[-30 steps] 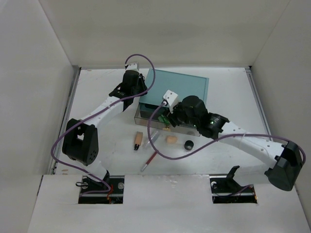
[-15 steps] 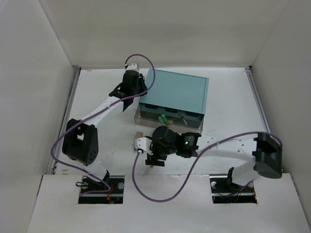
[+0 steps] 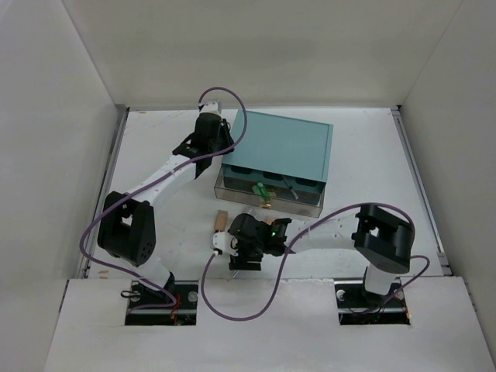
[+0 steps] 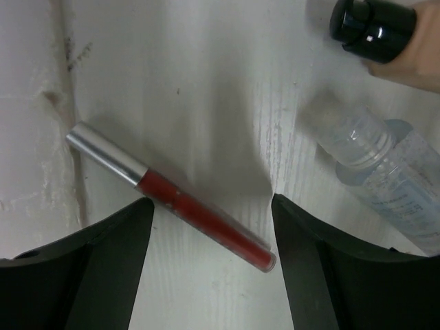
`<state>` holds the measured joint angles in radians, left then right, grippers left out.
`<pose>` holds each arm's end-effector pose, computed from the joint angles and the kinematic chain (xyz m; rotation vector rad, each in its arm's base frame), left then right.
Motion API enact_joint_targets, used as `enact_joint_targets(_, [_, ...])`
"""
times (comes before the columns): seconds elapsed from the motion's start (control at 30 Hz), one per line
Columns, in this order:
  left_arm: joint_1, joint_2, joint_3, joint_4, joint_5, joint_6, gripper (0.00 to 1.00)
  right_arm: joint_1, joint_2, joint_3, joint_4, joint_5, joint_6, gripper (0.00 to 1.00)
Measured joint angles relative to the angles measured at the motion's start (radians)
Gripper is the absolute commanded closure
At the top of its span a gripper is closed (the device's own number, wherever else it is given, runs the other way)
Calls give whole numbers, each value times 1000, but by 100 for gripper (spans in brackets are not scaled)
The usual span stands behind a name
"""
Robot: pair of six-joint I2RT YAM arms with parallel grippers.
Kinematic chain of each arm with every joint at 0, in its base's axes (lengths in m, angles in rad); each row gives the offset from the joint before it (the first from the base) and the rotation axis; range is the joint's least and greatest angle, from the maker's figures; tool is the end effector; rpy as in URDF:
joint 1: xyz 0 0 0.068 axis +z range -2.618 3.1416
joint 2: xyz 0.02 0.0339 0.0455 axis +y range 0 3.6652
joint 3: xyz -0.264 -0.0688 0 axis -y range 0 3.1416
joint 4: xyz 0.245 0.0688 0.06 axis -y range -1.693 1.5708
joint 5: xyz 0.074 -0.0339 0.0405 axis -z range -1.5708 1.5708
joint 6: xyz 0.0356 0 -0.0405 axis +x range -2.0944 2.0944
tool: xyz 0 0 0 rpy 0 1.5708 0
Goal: Organize the makeup
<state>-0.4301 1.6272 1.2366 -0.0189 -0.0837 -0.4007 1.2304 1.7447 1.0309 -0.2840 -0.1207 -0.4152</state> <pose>0.3509 -0.1577 0.2957 -0.0256 2.0072 -0.4544 0.1126 0.3308 0.1666 -1.9567 1.7518 0.4523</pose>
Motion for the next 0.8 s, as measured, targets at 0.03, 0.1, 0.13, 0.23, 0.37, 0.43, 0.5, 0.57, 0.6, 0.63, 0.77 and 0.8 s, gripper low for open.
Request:
enact_joint_targets(0.03, [0, 0, 0, 0, 0, 0, 76, 2, 11, -5, 17, 10, 3, 29])
enact_joint_targets(0.1, [0, 0, 0, 0, 0, 0, 76, 7, 15, -10, 61, 36, -1, 41])
enact_joint_targets(0.13, [0, 0, -1, 0, 0, 0, 76, 13, 18, -13, 83, 47, 0, 47])
enact_joint_targets(0.23, [0, 0, -2, 2, 0, 0, 76, 35, 21, -29, 130, 76, -3, 85])
enact_joint_targets(0.37, [0, 0, -2, 2, 0, 0, 76, 49, -1, -53, 141, 115, 7, 95])
enact_joint_targets(0.43, [0, -1, -2, 2, 0, 0, 76, 49, -45, -69, 127, 129, 16, 97])
enact_joint_targets(0.5, [0, -2, -2, 2, 0, -1, 76, 46, -123, -76, 116, 141, 26, 99])
enact_joint_targets(0.57, [0, -3, -6, 6, 0, -1, 76, 38, -222, -76, 121, 152, 31, 100])
enact_joint_targets(0.6, [0, -4, -8, 7, 0, -1, 76, 33, -278, -76, 129, 159, 34, 100])
enact_joint_targets(0.63, [0, -5, -10, 10, 0, -1, 76, 26, -328, -74, 136, 166, 37, 100])
enact_joint_targets(0.77, [0, -5, -13, 14, 0, -2, 76, -48, -488, -42, 175, 194, 39, 100])
enact_joint_targets(0.8, [0, -5, -13, 14, 0, -2, 76, -77, -505, -32, 190, 201, 40, 100])
